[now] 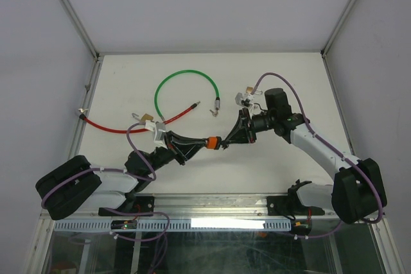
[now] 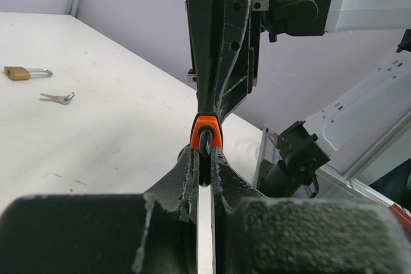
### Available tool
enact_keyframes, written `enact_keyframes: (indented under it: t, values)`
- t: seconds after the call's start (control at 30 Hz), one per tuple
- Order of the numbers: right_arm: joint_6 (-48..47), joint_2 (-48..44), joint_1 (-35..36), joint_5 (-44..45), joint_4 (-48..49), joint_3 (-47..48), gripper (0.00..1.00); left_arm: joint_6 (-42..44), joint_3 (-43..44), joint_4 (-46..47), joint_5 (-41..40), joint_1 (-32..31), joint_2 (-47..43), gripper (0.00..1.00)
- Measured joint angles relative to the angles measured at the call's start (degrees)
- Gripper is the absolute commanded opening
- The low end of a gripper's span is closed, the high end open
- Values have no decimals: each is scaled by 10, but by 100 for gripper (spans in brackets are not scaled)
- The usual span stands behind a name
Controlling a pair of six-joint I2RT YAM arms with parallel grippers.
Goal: Lock with the key
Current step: Lock the lock.
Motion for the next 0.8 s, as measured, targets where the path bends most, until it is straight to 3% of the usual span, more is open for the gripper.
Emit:
enact_keyframes:
  t: [0.03,0.33,0.6,0.8]
  values:
    - [-2,0,0,0,-2,0,0,0,-1,0,-3,0,0,0]
    - [-45,5,4,-12,-29,2,0,2,-30,-1,-29,-7,-30,0]
    - [-80,35,-12,-20,-73,11,0,3,-36,0,-61,26,-136,0]
    - [-33,37,-68,31,-28,10,0,3,-36,-17,-68,28,-199,0]
